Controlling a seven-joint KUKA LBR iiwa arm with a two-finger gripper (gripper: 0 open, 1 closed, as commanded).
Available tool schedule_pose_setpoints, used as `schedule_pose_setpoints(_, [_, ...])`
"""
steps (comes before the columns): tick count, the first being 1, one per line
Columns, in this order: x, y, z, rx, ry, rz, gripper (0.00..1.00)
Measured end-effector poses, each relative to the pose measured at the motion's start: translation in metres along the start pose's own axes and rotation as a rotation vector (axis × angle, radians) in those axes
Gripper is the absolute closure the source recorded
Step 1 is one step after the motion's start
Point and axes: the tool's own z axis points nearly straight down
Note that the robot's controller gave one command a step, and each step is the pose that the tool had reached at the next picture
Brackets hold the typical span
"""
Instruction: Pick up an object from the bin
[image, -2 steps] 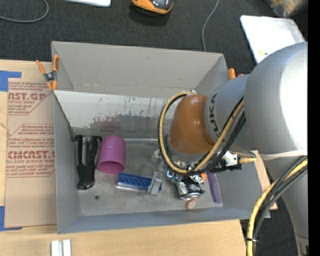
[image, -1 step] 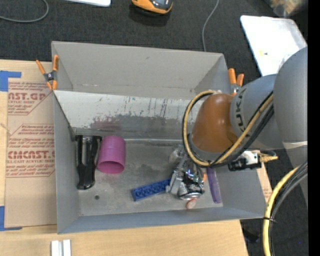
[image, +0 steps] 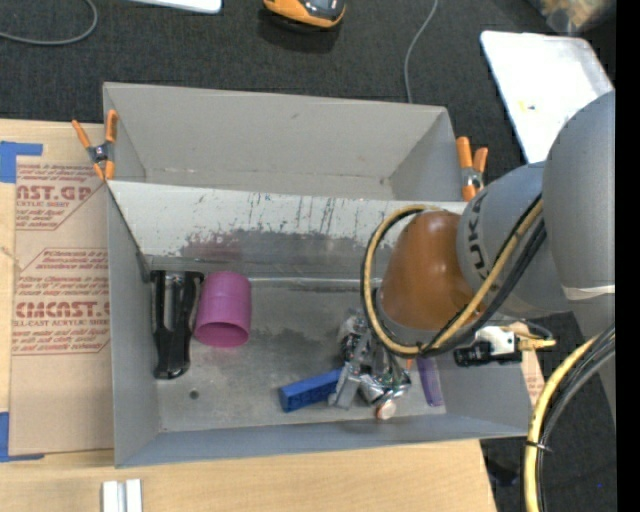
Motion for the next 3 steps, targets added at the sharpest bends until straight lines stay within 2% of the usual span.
schedule_pose_setpoints(1, [0.003, -0.017, -0.001, -0.002, -0.001, -0.004, 0.0])
schedule_pose_setpoints(2, [0.03, 0.035, 0.002, -0.004, 0.004, 0.09, 1.0])
schedule_pose_setpoints(3, [0.031, 0.035, 0.002, -0.003, 0.004, 0.09, 1.0])
